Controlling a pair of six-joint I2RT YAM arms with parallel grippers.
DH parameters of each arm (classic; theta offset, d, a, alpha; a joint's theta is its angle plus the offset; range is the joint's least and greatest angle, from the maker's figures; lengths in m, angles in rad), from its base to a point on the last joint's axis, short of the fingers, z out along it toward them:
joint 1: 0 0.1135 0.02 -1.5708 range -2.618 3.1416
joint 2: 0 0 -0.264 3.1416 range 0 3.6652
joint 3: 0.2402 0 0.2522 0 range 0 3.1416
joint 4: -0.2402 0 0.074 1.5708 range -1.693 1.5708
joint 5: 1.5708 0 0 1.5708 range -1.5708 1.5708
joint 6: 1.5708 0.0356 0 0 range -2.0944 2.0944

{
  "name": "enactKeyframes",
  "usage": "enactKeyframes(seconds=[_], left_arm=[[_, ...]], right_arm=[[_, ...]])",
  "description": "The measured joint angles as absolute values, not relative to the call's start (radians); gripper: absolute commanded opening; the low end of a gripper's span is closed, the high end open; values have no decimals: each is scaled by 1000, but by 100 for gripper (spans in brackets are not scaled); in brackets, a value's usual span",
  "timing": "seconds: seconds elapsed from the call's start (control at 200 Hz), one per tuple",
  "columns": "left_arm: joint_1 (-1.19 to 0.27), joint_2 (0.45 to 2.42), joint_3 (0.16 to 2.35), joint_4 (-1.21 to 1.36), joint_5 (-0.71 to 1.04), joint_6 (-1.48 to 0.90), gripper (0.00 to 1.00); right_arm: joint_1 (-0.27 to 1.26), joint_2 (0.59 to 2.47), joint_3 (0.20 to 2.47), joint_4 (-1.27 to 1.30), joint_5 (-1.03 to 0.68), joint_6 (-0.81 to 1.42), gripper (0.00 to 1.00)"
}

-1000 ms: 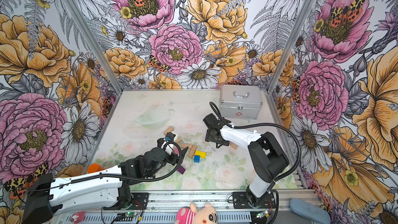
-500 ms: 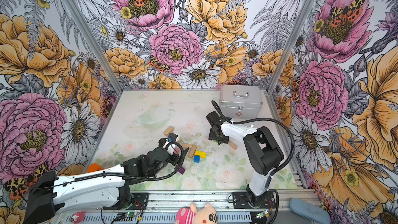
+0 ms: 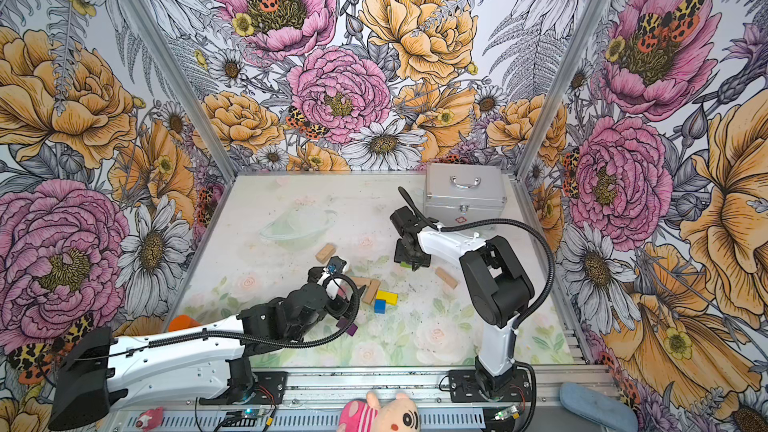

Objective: Build the wood block tower
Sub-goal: 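Close the right gripper on the green block and lift it, then carry the green block toward the silver case and set it down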

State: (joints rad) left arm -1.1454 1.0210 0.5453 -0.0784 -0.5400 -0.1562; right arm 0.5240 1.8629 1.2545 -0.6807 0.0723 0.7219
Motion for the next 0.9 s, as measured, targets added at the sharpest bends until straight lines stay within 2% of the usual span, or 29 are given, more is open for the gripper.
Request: enactKeyframes(seconds=[0.655, 0.725, 0.821, 0.901], left_arm=[[-1145, 902, 544, -145, -592, -184, 99], [-1145, 895, 542, -148, -596, -185, 99], [-1145, 892, 540, -156, -600, -189, 99], [-1145, 890, 540, -160, -603, -196, 99]], right_arm=[[525, 2072, 1564, -738, 62, 576, 50], [525, 2079, 1576, -741, 62, 567, 56], [525, 2090, 1584, -745, 57, 563, 71], [525, 2095, 1584, -749, 54, 555, 74]])
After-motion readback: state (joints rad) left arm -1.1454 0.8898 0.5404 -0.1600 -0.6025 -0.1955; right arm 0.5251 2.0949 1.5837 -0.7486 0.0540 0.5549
